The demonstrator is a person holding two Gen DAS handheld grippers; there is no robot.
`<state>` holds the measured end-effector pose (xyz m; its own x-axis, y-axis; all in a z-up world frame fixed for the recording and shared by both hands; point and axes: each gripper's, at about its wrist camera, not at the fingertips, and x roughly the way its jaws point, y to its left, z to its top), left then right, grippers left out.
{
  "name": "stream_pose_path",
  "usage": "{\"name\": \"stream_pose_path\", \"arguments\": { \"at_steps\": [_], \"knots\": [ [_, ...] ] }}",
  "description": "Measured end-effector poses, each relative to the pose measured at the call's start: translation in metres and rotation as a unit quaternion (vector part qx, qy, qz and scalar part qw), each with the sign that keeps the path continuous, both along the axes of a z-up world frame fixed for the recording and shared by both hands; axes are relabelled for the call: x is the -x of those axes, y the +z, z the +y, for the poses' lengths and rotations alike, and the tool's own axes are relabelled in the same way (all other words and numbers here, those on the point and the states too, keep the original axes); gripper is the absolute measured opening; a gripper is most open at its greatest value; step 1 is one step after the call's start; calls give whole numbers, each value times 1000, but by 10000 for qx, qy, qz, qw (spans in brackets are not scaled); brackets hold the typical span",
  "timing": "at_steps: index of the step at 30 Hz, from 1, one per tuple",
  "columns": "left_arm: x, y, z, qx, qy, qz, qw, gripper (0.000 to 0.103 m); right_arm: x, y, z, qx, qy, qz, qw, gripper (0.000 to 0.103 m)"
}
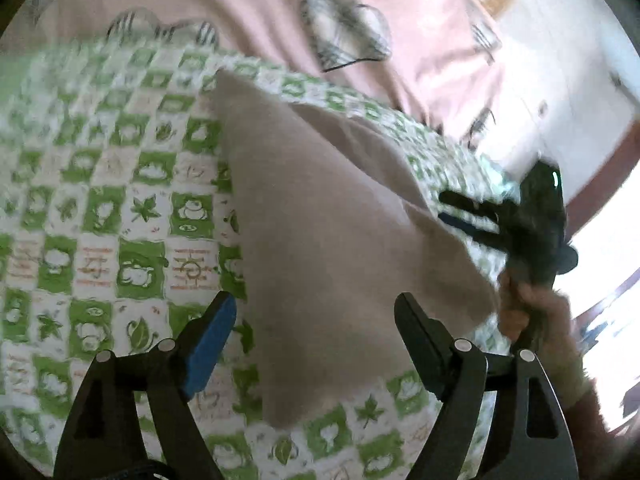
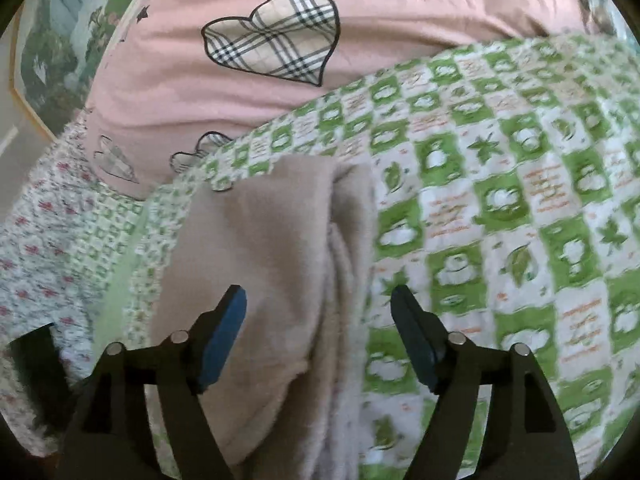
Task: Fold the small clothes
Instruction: 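Grasp the folded sweater edge with the right gripper while the left gripper grasps it too, then lift the sweater edge with both grippers and fold it over the body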
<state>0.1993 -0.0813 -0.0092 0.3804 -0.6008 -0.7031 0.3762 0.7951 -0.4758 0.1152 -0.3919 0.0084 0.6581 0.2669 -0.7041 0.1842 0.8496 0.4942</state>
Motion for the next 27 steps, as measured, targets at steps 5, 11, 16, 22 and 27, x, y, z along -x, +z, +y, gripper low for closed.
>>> {"name": "stream_pose_path", "arguments": {
  "at_steps": [5, 11, 16, 22, 27],
  "knots": [
    [-53, -33, -6, 555, -26, 794, 9953, 82, -18, -24, 4, -399, 220, 254, 9986, 77],
    [-81, -63, -22, 856, -217, 1061, 9904, 77, -19, -44, 6, -560, 326, 436, 9969, 77],
    [-80, -60, -21, 715, -249, 846, 9935, 52, -25, -43, 30, -503, 552, 549, 9957, 40],
    [-39, -21, 27, 583, -191, 450, 9971, 49, -13, -15, 78, -276, 834, 149, 9960, 33],
    [2, 7, 88, 367, -44, 154, 9992, 49, -8, -11, 137, -423, 1330, -186, 9900, 33]
  ]
}}
